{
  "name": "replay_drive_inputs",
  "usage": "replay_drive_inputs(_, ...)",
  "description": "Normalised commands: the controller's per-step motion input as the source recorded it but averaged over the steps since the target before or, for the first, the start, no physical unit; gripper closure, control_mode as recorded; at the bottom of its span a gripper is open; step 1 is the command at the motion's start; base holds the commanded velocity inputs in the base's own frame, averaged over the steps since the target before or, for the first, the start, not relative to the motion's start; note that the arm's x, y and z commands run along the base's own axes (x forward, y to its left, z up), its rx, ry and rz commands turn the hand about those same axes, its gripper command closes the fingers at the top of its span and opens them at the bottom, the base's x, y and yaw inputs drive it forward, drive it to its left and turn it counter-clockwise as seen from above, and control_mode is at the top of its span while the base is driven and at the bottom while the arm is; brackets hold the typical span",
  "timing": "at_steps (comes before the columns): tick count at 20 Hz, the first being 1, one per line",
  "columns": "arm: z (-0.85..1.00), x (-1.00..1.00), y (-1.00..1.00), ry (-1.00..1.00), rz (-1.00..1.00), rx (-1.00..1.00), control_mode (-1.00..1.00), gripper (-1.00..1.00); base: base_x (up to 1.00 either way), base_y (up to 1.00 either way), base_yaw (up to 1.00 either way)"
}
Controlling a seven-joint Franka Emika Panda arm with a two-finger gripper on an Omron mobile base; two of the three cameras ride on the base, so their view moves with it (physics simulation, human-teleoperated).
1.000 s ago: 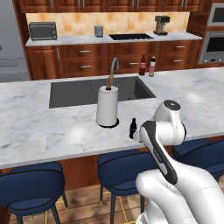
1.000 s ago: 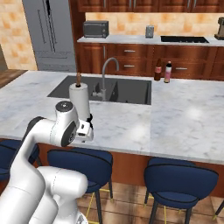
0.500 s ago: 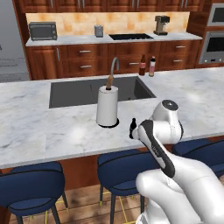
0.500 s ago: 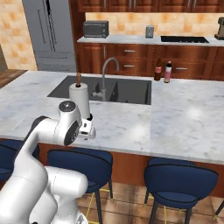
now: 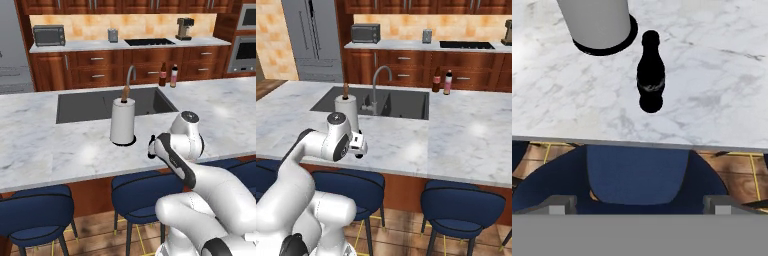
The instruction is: Place the large bottle from the dining counter next to the other large bottle outside the sink, and place the small bottle from the dining counter next to the other small bottle inside the sink.
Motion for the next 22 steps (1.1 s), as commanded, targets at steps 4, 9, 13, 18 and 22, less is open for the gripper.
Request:
replay_drive_inputs(4, 0.00, 0.14, 0.00, -0.02, 0.00, 0.00, -1.00, -1.00, 0.00, 0.00, 0.00)
replay_drive_inputs(9, 0.00, 0.03, 0.00, -0.08, 0.00, 0.00, -1.00, -1.00, 0.00, 0.00, 0.00)
replay_drive_inputs(13, 0.00, 0.00, 0.00, -0.14, 0.00, 0.00, -1.00, -1.00, 0.00, 0.00, 0.00)
replay_drive_inputs(18, 0.00, 0.00, 0.00, -0.13, 0.00, 0.00, -1.00, -1.00, 0.00, 0.00, 0.00)
replay_drive_inputs(22, 0.00, 0.08, 0.00, -0.02, 0.00, 0.00, -1.00, -1.00, 0.00, 0.00, 0.00)
